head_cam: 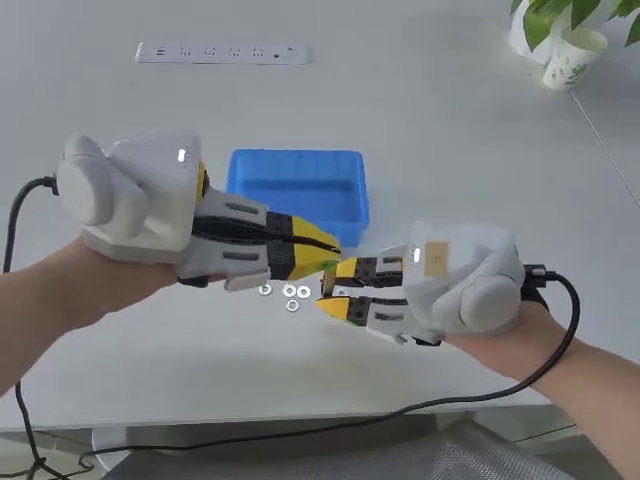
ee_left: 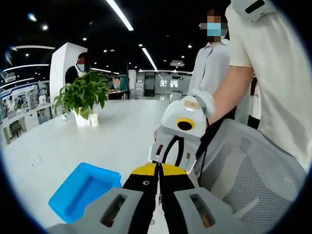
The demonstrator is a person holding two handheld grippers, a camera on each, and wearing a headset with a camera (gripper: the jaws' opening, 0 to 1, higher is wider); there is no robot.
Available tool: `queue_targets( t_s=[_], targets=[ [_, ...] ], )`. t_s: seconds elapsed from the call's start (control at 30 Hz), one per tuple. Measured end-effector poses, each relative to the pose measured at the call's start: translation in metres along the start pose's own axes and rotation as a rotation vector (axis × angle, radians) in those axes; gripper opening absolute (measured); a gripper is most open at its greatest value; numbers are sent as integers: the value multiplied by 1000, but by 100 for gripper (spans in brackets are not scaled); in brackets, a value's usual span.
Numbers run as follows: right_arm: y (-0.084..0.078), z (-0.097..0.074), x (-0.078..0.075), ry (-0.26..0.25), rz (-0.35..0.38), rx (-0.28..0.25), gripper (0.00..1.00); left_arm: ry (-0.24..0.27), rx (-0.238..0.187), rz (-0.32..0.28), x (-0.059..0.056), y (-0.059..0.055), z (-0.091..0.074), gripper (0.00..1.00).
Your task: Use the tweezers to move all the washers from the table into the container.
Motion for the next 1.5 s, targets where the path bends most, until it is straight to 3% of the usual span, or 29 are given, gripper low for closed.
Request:
queue_targets(
  t_s=[0.37,1.5],
  targets=[
    [-10,-5,-6,-29,-38,27,15,-21,-9,-13,4,-1,6,4],
    [-28,-3,-7,-37,23,0,15,-26,33,-26,8,-10,25,4]
  ],
)
Point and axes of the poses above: the centre of the closed fingertips' face, and the gripper's own axes: z roughly forward along the fingers, x roughly to its left, y roughly out of its top, the point moved 7 cm from there along -z, roughly backward along the fingers, and after that the axes turned 1 degree about y, right-handed, at the moved point
